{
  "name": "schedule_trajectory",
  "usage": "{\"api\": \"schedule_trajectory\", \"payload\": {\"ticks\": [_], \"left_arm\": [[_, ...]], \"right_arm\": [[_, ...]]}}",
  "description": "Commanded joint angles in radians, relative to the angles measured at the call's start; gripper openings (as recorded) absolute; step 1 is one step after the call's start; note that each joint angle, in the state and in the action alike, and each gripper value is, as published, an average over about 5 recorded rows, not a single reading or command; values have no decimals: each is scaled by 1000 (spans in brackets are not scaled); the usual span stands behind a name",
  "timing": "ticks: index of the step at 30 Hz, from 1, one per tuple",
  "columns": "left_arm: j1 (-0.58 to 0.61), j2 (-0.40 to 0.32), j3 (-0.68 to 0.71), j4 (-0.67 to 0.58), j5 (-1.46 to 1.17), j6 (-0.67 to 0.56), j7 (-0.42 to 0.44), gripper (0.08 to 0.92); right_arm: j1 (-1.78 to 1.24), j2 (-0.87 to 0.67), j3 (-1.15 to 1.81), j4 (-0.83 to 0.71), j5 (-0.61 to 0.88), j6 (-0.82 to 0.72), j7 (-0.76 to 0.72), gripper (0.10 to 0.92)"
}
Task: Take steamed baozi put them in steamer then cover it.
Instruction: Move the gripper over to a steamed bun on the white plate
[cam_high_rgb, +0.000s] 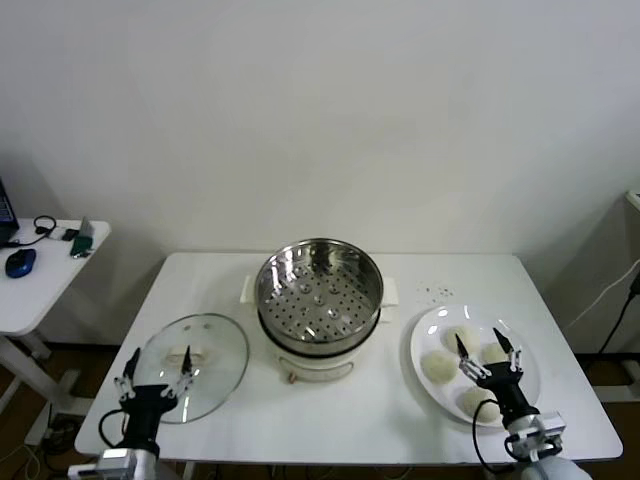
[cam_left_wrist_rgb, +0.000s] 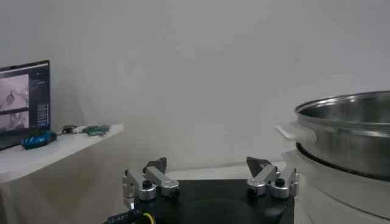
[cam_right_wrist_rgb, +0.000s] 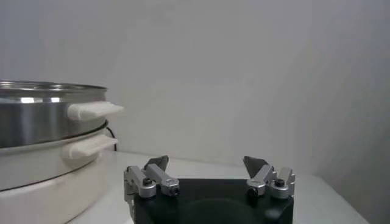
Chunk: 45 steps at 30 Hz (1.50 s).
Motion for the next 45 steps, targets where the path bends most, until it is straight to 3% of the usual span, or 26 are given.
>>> {"api": "schedule_trajectory", "payload": {"ticks": [1, 7, 12, 18, 21, 29, 35, 45], "left_arm": [[1, 1, 0, -1, 5, 2, 3, 823], [4, 14, 7, 0, 23, 3, 36, 823], [-10, 20, 1, 5, 25, 8, 43, 823], [-23, 30, -7, 14, 13, 14, 43, 823], [-31, 32, -6, 19, 10, 17, 42, 823], [-41, 38, -10, 18, 8, 27, 39, 823], [-36, 49, -11, 6, 11, 37, 37, 823], [-35, 59, -19, 1, 11, 45, 36, 823]], "right_arm": [[38, -70, 5, 9, -37, -65, -30, 823], [128, -358, -42, -45, -98, -315, -226, 823], [234, -572, -108, -166, -148, -294, -466, 823], [476, -726, -295, -290, -234, -228, -752, 823], [653, -765, -473, -341, -254, -218, -818, 823], [1128, -704, -1021, -437, -303, -223, -890, 823], [1455, -599, -1445, -562, -252, -230, -905, 823], [1591, -447, -1672, -706, -222, -229, -914, 823]]}}
